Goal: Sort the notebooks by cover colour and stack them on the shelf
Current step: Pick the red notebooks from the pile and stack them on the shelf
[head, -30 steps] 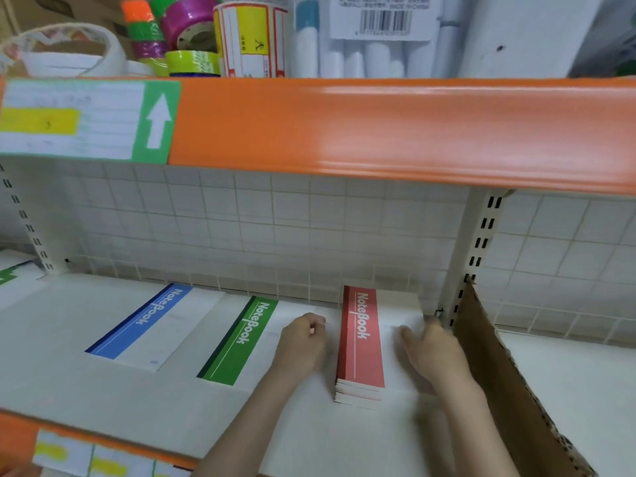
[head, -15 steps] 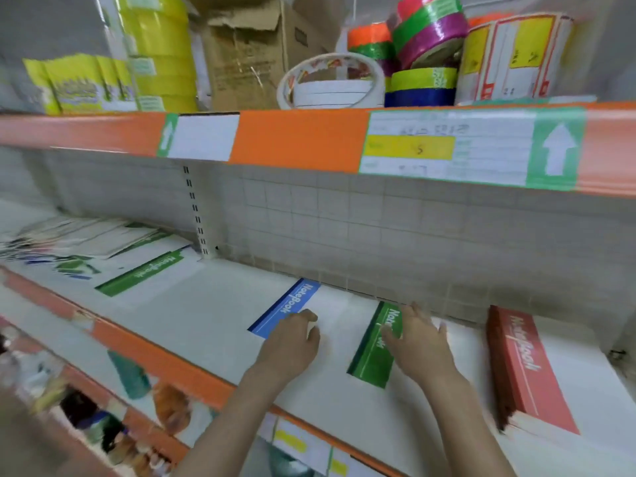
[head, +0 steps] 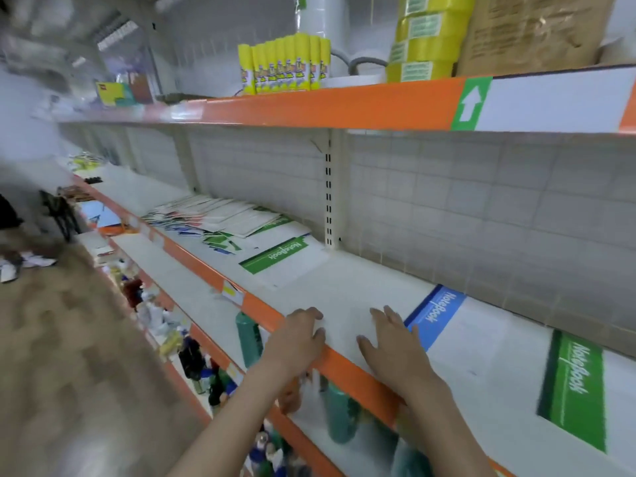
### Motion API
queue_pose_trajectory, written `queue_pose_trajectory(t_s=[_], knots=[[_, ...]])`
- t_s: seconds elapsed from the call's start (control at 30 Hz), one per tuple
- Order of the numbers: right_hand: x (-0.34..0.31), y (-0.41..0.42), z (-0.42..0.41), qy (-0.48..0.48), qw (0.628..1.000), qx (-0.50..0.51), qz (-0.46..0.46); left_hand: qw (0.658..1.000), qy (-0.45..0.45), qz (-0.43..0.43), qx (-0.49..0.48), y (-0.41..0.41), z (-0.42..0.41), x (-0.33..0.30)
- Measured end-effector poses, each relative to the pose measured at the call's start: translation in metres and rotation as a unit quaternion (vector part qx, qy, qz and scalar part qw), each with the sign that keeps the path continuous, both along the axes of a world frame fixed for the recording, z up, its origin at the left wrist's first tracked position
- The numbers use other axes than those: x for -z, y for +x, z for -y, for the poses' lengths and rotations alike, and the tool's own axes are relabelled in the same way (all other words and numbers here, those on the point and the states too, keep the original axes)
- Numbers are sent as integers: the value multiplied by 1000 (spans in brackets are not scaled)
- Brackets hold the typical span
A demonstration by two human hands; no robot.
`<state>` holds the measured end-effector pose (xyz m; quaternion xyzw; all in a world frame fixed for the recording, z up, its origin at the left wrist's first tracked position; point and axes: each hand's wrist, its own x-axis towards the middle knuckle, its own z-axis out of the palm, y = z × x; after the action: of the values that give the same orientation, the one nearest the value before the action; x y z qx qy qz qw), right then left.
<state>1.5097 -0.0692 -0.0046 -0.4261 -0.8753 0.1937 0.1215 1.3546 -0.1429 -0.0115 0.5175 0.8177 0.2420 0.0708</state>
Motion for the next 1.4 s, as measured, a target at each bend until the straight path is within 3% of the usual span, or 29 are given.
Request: queue_pose_trajectory(t_s=[0.4,0.7,1.03,1.4], knots=[[1,-143,44,1,992,-127,7,997,-7,-35,-63,-103,61,4],[-6,-256,37,18,985,-173,-3,995,-1,-36,-97,-206,57,2],[-18,-396,0,29,984,-176,-14,992,-29,-57,-109,-345,18,-23],[-8,-463,-31,71,987,-140,16,994,-16,-36,-105,-422,-1,-9]])
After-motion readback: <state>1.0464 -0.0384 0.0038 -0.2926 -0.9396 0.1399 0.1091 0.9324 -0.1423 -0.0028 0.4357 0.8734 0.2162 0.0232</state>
